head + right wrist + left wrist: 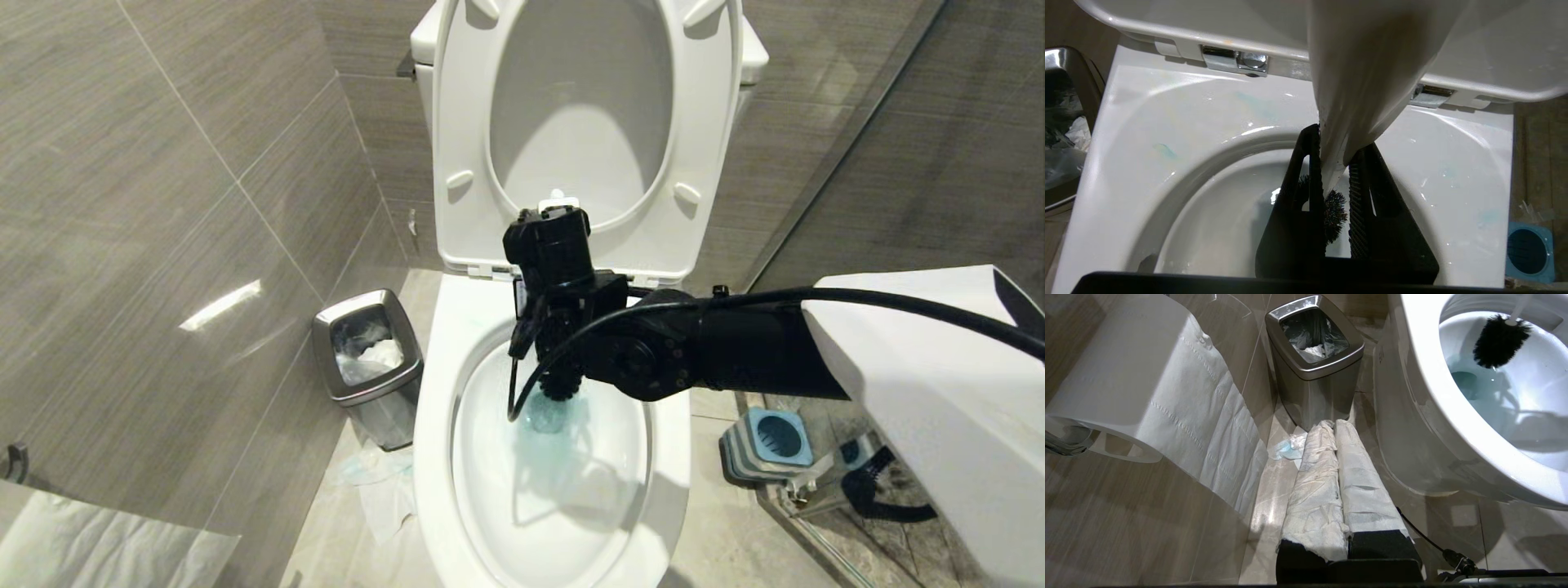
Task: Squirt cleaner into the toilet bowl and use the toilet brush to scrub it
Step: Scrub the toilet bowl
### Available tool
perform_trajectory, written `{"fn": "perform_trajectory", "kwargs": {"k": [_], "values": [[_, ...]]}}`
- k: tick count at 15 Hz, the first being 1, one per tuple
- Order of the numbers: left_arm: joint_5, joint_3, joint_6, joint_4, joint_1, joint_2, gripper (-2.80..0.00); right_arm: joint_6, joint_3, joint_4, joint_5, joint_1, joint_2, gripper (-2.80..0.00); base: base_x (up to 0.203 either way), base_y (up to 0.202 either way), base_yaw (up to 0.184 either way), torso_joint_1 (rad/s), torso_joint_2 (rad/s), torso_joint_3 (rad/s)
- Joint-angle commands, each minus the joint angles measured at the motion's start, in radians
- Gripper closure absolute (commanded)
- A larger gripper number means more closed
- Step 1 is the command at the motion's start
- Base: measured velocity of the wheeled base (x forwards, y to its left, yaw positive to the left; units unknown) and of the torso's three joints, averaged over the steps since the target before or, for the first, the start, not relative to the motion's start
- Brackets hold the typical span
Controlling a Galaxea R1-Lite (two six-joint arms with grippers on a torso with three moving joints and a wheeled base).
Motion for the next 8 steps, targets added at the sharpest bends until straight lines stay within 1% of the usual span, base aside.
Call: {"fn": "perform_trajectory", "kwargs": {"k": [1, 5, 8], "values": [[0.0, 0.0, 0.0, 0.0, 0.0, 0.0, 0.0, 0.003, 0.075, -0.004, -0.003, 0.0, -0.067, 0.0, 0.0, 0.0, 0.0, 0.0, 0.0, 0.0], [0.0, 0.0, 0.0, 0.0, 0.0, 0.0, 0.0, 0.014, 0.221, -0.01, -0.001, 0.004, -0.173, 0.0, 0.0, 0.0, 0.0, 0.0, 0.0, 0.0], [0.0, 0.0, 0.0, -0.001, 0.0, 0.0, 0.0, 0.034, 0.299, -0.01, -0.001, 0.015, -0.232, 0.0, 0.0, 0.0, 0.0, 0.0, 0.0, 0.0]]}}
